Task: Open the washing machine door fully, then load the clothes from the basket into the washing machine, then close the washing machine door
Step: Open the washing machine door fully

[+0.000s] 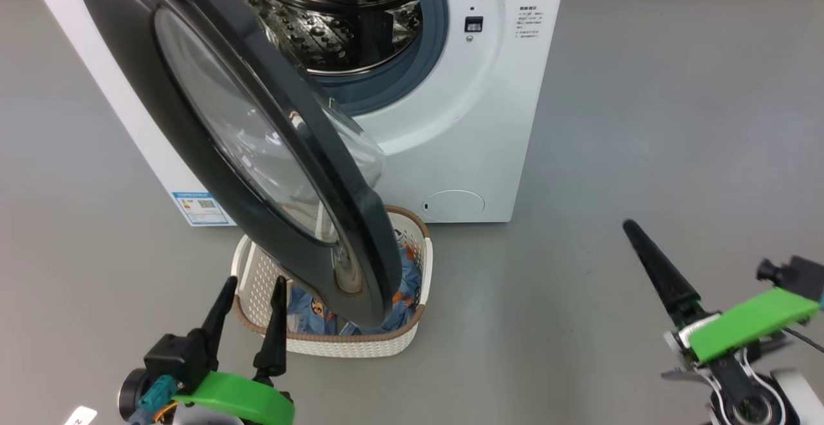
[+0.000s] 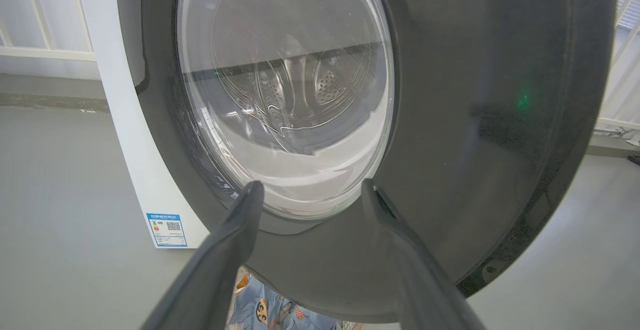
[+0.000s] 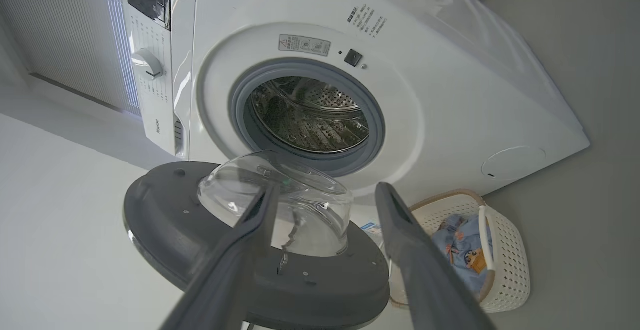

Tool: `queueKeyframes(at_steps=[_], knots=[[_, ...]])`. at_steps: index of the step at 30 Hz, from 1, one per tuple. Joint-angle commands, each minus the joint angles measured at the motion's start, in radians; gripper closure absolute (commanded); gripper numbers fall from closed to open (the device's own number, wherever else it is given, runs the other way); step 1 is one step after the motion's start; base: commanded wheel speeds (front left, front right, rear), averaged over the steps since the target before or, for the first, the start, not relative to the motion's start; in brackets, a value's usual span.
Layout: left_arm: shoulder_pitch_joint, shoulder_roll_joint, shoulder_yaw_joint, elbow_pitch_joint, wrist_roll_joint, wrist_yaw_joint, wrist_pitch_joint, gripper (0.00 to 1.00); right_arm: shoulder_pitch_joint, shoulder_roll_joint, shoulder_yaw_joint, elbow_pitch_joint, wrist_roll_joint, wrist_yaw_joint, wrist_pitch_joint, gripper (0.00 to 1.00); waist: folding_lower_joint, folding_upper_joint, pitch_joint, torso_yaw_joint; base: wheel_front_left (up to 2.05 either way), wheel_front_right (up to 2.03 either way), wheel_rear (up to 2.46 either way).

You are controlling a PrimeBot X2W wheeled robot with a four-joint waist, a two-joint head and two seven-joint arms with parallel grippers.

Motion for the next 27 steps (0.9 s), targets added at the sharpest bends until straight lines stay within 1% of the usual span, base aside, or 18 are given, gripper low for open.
queueKeyframes(at_steps=[1,6,9,12,15,18,22,25,27], knots=[[-0.006,0.018,0.035,-0.021,0.011,-0.007,-0.009,0.00,0.006,-0.018,0.009,-0.036,-0.025,0.007,-0.025,0.00,0.0000,0.0000,0.000,-0.002,0.00,0.00,0.00],[-0.002,0.018,0.033,-0.017,0.009,-0.007,-0.009,0.00,0.065,-0.046,0.005,-0.043,-0.183,0.007,-0.177,0.00,0.0000,0.0000,-0.008,-0.005,0.00,0.00,0.00],[0.003,0.018,0.034,-0.014,0.007,-0.007,-0.009,0.00,0.093,-0.070,-0.003,-0.027,-0.303,0.007,-0.266,0.00,0.0000,0.0000,-0.015,-0.008,0.00,0.00,0.00],[0.006,0.018,0.034,-0.012,0.007,-0.007,-0.009,0.00,0.114,-0.090,-0.028,-0.002,-0.452,0.007,-0.340,0.00,0.0000,0.0000,-0.021,-0.008,0.00,0.00,0.00],[0.009,0.018,0.038,-0.011,0.006,-0.007,-0.009,0.00,0.127,-0.080,-0.086,0.013,-0.602,0.007,-0.375,0.00,0.0000,0.0000,-0.027,-0.010,0.00,0.00,0.00],[0.013,0.018,0.042,-0.010,0.006,-0.008,-0.009,0.00,0.142,-0.050,-0.163,0.015,-0.762,0.007,-0.388,0.00,0.0000,0.0000,-0.034,-0.012,0.00,0.00,0.00],[0.017,0.018,0.044,-0.011,0.007,-0.009,-0.009,0.00,0.168,0.013,-0.250,-0.007,-0.963,0.007,-0.393,0.00,0.0000,0.0000,-0.037,-0.012,0.00,0.00,0.00],[0.019,0.018,0.045,-0.010,0.007,-0.010,-0.009,0.00,0.198,0.057,-0.270,-0.041,-1.098,0.007,-0.393,0.00,0.0000,0.0000,-0.041,-0.013,0.00,0.00,0.00],[0.021,0.018,0.044,-0.010,0.008,-0.011,-0.009,0.00,0.220,0.086,-0.267,-0.062,-1.165,0.007,-0.392,0.00,0.0000,0.0000,-0.043,-0.012,0.00,0.00,0.00]])
